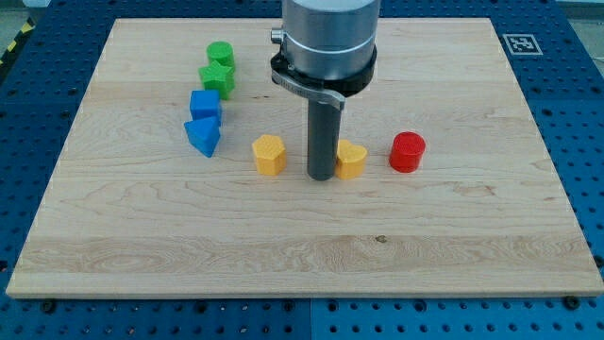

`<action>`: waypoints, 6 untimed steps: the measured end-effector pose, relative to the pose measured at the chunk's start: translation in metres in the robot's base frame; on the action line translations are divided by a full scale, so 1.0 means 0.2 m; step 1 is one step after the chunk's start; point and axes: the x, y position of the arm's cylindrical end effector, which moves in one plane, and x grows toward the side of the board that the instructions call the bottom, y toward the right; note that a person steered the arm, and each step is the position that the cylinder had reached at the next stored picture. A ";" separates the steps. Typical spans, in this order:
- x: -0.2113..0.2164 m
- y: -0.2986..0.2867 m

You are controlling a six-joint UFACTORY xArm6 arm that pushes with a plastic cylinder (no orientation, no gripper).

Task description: Slide the yellow heart towards the red circle

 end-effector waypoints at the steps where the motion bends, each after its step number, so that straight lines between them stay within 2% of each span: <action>1: 0.02 0.00; 4: 0.03 0.24; 5: 0.03 0.14; 6: 0.03 -0.16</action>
